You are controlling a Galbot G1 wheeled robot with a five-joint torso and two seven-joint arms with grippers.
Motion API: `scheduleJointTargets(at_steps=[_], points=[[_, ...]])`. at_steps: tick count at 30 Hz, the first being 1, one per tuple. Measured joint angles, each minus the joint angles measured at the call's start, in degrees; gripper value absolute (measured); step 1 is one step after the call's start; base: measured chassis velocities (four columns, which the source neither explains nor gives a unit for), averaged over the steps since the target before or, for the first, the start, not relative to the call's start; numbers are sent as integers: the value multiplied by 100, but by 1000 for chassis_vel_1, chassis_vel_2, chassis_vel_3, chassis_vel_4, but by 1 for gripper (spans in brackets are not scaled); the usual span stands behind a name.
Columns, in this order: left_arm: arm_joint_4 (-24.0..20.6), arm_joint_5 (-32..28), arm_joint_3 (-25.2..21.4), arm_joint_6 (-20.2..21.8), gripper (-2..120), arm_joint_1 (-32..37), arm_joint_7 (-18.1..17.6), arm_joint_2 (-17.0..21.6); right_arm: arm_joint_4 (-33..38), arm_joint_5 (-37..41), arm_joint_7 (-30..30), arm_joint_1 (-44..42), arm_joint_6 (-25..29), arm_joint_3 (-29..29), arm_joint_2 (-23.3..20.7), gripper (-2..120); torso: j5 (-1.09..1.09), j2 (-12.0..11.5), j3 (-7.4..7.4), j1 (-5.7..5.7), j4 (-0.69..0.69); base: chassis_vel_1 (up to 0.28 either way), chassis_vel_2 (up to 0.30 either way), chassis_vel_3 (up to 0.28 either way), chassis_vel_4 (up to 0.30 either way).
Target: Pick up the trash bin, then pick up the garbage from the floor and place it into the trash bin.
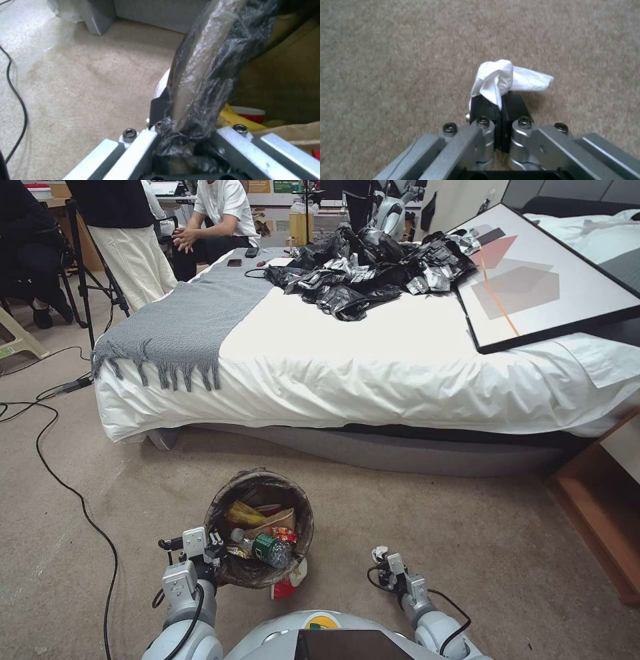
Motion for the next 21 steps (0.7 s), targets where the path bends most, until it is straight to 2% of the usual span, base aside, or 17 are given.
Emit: scheduleJointTargets(at_steps=[13,18,19,21], points=[[5,4,0,-10,0,8,0,1,73,-239,-2,44,301,61,8,0,0,0,0,0,0,0,0,0,0],[16,24,21,-15,0,22,1,-1,365,-368,17,4,401,130,-12,0,1,0,0,0,0,0,0,0,0],[25,44,35,-17,0,31,3,-3,747,-446,34,-25,546,198,-36,0,0,0,0,0,-2,0,0,0,0],[25,46,36,-17,0,32,3,-4,773,-449,33,-25,558,202,-37,0,0,0,0,0,-2,0,0,0,0]])
